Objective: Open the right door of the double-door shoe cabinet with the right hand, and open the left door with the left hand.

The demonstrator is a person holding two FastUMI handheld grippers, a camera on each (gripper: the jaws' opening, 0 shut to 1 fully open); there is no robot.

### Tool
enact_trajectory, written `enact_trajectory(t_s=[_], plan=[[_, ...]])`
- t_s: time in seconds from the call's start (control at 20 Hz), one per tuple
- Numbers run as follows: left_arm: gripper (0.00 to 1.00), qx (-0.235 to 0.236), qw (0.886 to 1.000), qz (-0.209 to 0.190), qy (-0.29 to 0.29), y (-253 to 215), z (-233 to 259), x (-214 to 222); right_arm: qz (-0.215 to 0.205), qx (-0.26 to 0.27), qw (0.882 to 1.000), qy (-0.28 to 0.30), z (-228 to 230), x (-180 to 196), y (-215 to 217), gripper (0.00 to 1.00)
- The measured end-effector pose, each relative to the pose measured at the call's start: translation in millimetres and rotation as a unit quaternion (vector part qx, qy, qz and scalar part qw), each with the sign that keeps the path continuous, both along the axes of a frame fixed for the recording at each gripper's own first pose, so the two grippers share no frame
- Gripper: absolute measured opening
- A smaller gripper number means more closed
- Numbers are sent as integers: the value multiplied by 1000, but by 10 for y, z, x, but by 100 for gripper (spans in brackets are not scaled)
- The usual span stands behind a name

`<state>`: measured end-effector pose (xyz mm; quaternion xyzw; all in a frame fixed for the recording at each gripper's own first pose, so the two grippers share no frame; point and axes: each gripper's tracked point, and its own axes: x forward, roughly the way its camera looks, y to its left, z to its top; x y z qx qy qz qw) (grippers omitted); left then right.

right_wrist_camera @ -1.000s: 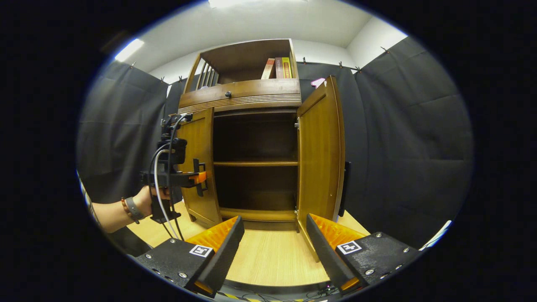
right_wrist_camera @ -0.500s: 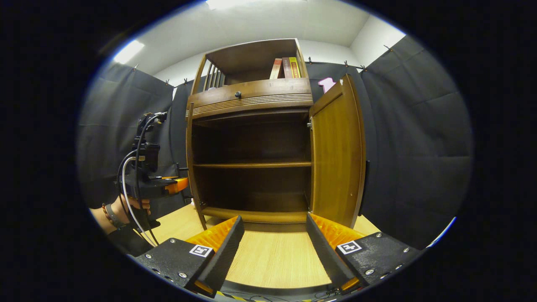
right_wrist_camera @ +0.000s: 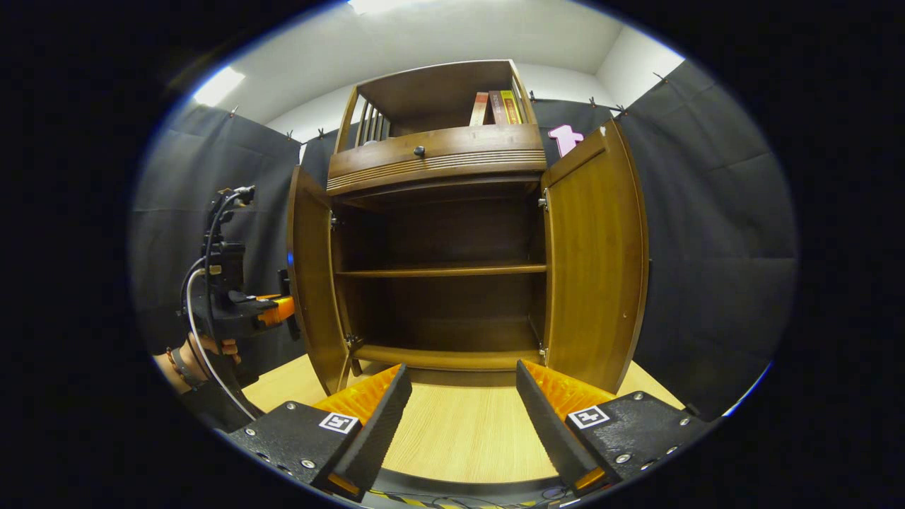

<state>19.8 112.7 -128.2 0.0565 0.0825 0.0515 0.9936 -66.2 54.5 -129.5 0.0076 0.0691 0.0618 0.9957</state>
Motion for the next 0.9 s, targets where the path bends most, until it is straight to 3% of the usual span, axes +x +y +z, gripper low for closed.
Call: enact_trajectory(t_s=[0.15, 0.3, 0.35, 0.4, 0.6, 0.8, 0.85, 0.9], plan=[[12, 6, 1000, 4, -14, 253, 37, -47, 1, -4, 1000, -3, -22, 8, 129, 92], [13, 12, 1000, -1, -17, 611, 54, -128, 2, 1, 1000, -2, -53, 10, 315, 92], [11, 4, 1000, -11, -21, 715, 58, -154, 4, 4, 1000, -3, -54, 12, 386, 92], [2, -9, 999, -24, -23, 798, 67, -166, 6, 5, 1000, -3, -60, 5, 451, 92], [11, -33, 996, -85, -22, 1094, 63, -129, 13, 18, 1000, 2, 26, -10, 636, 92], [7, -52, 990, -130, -19, 1324, 48, -73, 5, 25, 1000, 13, 40, -73, 683, 92], [2, -58, 988, -140, -20, 1373, 50, -66, 2, 28, 999, 15, 63, -86, 682, 93], [10, -66, 986, -154, -18, 1369, 62, -53, -2, 34, 999, 16, 72, -102, 680, 92]])
